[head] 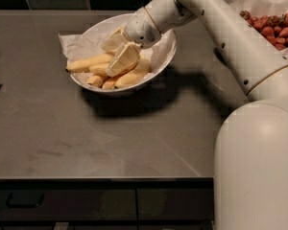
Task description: Pick banana from white bowl
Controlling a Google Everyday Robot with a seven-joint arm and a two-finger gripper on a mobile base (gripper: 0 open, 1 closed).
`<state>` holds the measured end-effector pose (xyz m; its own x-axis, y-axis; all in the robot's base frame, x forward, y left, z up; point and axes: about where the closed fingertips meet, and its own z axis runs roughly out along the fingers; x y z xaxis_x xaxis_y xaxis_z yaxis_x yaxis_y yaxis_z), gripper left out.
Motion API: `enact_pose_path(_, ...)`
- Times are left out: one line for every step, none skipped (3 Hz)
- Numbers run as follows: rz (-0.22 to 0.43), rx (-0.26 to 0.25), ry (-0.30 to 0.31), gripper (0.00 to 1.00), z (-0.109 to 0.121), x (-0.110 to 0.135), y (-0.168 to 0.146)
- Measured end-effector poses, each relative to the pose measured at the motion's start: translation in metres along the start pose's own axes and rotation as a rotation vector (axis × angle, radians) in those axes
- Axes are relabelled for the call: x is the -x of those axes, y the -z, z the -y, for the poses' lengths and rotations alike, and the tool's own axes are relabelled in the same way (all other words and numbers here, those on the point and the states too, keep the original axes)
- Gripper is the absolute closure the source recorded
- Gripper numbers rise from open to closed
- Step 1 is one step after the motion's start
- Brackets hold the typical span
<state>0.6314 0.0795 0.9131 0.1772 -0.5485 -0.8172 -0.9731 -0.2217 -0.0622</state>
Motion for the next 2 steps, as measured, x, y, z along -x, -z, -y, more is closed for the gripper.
enact_pose_path(-0.023, 0.016, 0.002, 0.5, -0.0023, -0.0023, 0.001)
enact_pose_path(-0.042, 0.027, -0.002, 0.64, -0.0029, -0.0068, 0.0019)
